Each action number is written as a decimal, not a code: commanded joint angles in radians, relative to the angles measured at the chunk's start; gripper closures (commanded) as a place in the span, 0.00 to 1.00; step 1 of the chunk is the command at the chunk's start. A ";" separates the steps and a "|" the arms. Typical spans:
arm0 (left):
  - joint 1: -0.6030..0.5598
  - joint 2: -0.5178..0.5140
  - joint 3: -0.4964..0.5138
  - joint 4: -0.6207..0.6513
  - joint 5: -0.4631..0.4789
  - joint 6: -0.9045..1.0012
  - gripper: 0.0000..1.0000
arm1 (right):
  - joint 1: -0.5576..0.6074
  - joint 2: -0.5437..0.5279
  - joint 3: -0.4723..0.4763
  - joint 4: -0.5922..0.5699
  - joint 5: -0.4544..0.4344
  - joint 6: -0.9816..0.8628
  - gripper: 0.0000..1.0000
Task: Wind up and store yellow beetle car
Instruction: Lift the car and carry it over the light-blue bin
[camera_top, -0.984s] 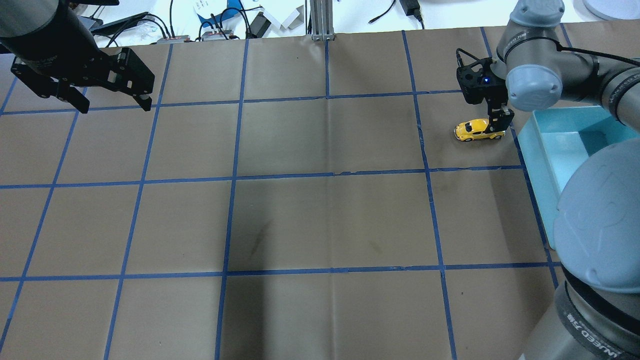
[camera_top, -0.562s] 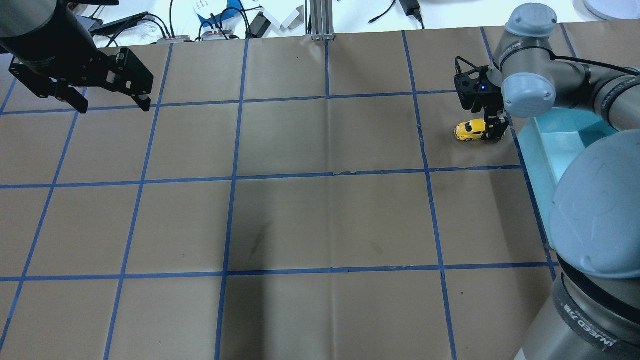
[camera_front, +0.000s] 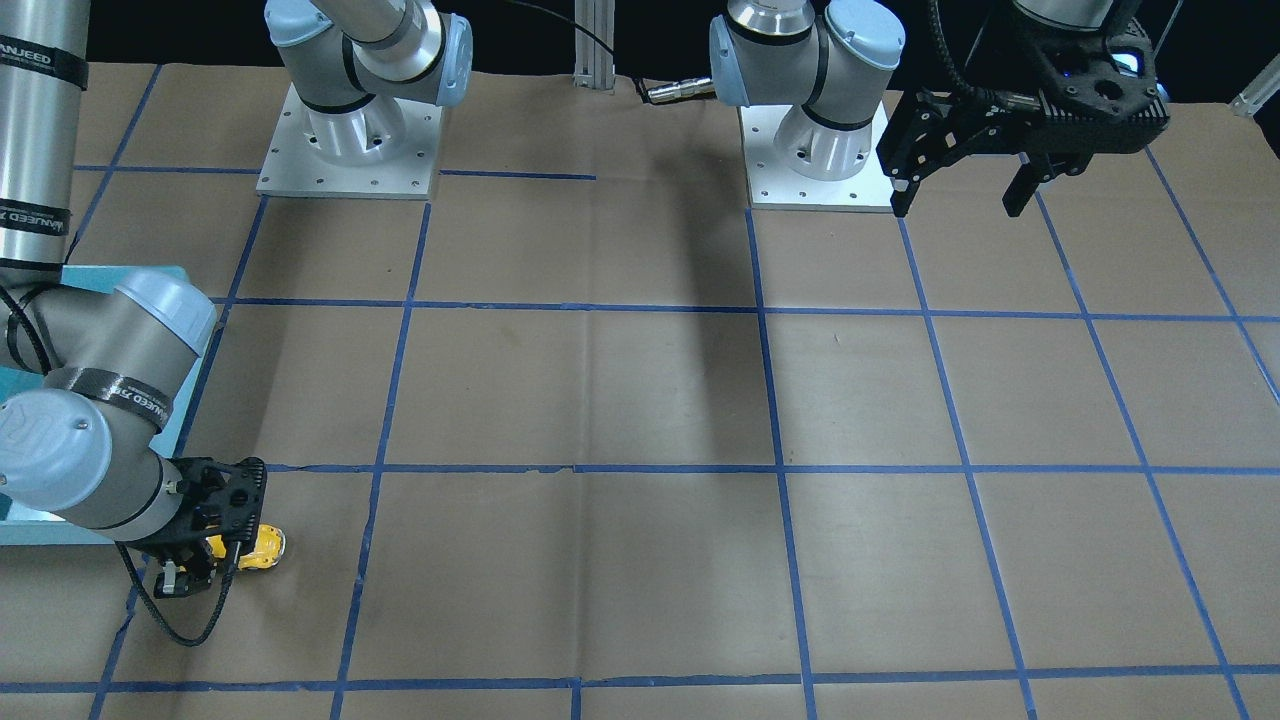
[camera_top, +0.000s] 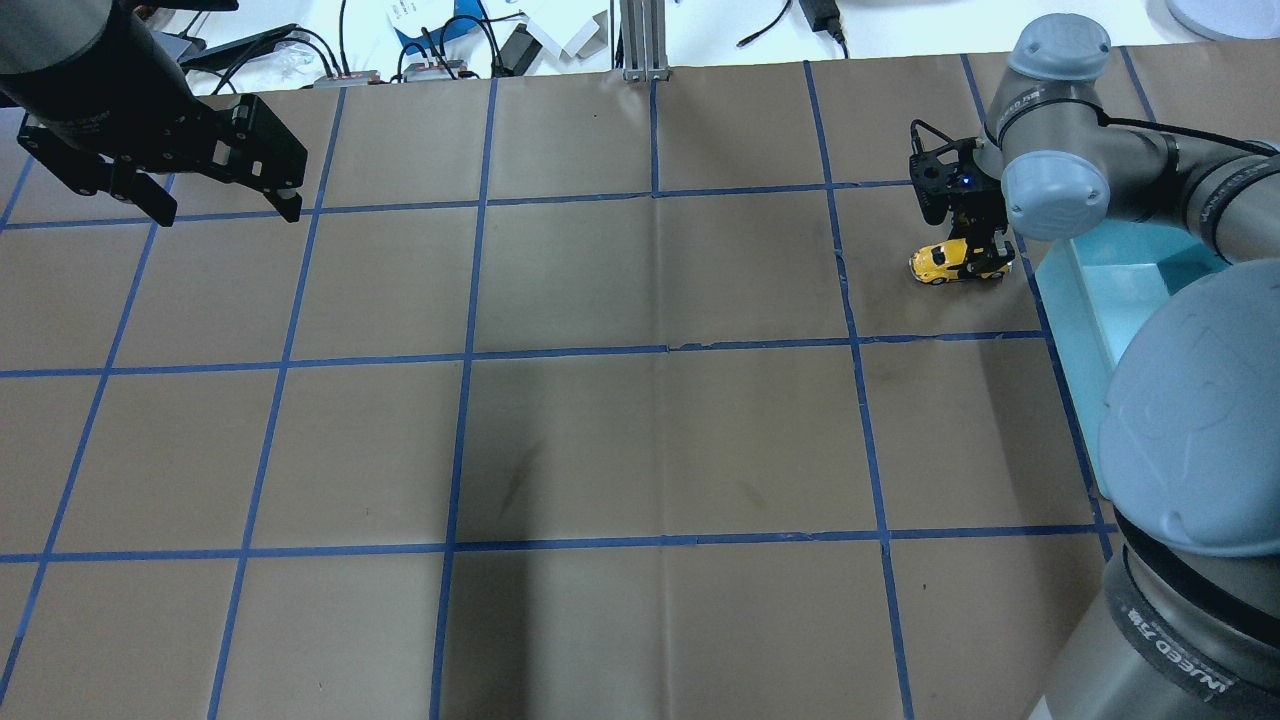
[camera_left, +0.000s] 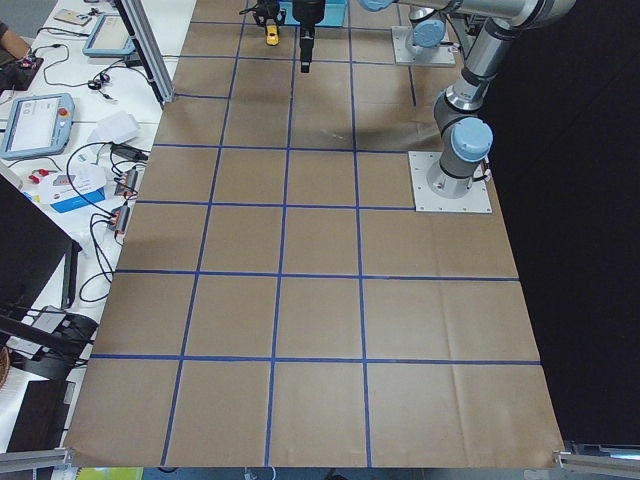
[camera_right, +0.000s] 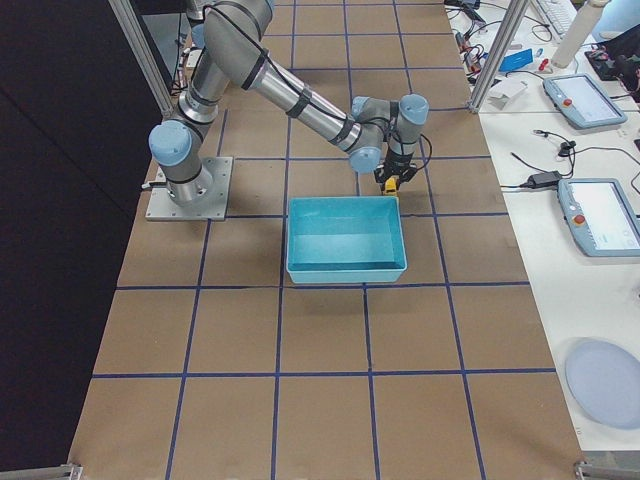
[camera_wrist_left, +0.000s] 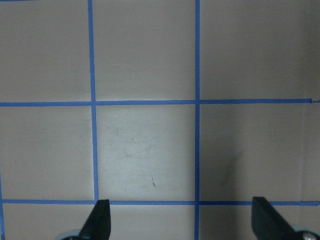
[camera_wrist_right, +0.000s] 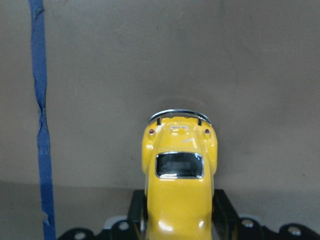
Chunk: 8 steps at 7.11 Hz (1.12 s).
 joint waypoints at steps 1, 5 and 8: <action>0.000 0.005 0.001 0.002 -0.036 -0.005 0.00 | 0.002 -0.054 -0.037 0.005 0.020 0.025 0.96; 0.004 0.003 0.000 0.008 -0.032 0.001 0.00 | -0.041 -0.255 -0.023 0.071 0.029 0.417 0.95; 0.004 0.003 0.001 0.009 -0.030 0.001 0.00 | -0.271 -0.329 0.081 0.170 0.029 0.859 1.00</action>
